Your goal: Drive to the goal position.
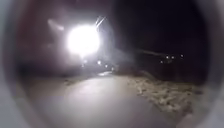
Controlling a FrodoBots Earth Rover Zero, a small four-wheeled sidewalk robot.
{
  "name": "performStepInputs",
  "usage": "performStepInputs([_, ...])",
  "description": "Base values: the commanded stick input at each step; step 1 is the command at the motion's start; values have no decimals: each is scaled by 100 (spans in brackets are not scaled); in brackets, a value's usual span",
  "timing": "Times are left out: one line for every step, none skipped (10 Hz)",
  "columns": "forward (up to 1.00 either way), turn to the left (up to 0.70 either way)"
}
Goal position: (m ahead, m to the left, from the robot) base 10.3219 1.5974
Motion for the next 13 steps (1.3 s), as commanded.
performStepInputs([100,0])
performStepInputs([100,0])
performStepInputs([100,0])
performStepInputs([100,0])
performStepInputs([100,0])
performStepInputs([100,0])
performStepInputs([100,0])
performStepInputs([100,0])
performStepInputs([100,0])
performStepInputs([100,0])
performStepInputs([100,0])
performStepInputs([100,0])
performStepInputs([100,0])
